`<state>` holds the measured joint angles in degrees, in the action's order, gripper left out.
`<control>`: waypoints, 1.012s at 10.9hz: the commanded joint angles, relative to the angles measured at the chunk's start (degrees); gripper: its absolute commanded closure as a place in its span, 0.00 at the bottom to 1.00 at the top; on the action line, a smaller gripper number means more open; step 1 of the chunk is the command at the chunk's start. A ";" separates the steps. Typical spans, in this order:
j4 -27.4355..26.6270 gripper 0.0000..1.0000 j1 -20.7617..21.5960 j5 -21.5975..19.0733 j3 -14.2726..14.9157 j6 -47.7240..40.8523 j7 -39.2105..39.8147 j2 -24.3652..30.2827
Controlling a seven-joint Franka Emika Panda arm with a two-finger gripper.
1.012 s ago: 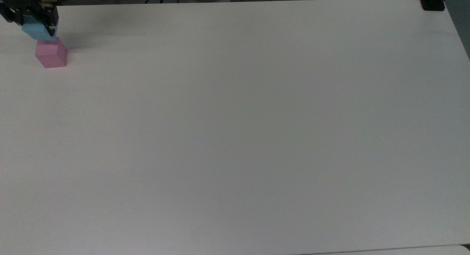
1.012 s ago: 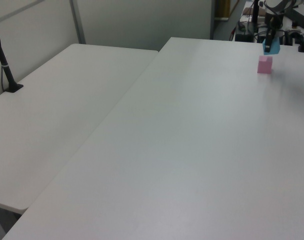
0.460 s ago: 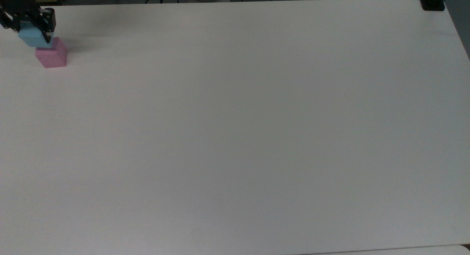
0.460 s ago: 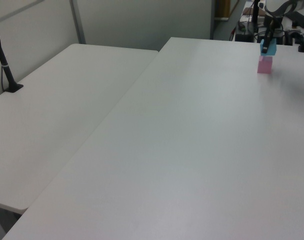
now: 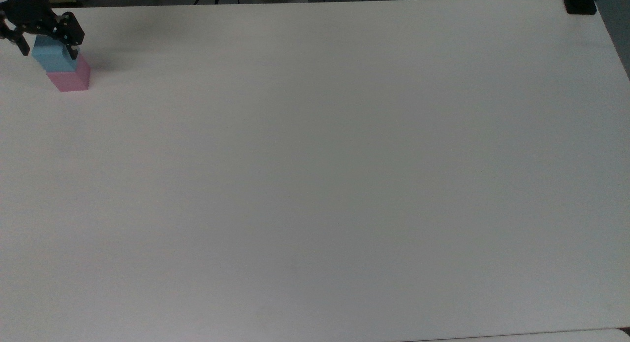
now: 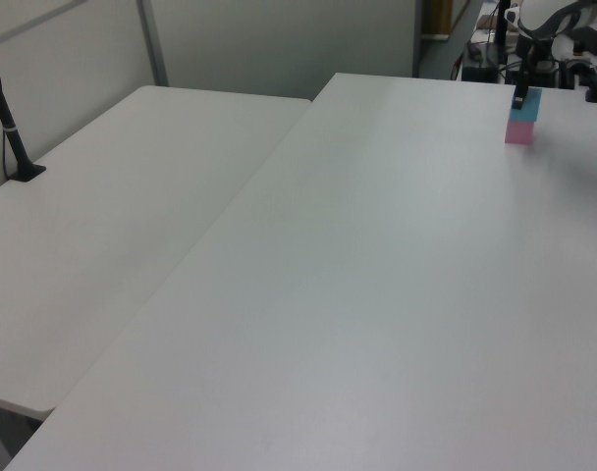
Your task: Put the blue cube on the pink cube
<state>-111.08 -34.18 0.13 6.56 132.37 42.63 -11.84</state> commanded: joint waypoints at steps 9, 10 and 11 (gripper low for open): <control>23.78 0.00 0.43 -6.02 -7.94 -44.79 -16.57 8.50; 24.85 0.00 0.95 -5.41 -10.23 -48.14 -21.48 9.37; 24.86 0.00 1.92 -5.41 -11.82 -49.04 -27.10 11.03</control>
<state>-88.28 -33.87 -5.41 -1.91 87.64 26.23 -2.08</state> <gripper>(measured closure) 0.000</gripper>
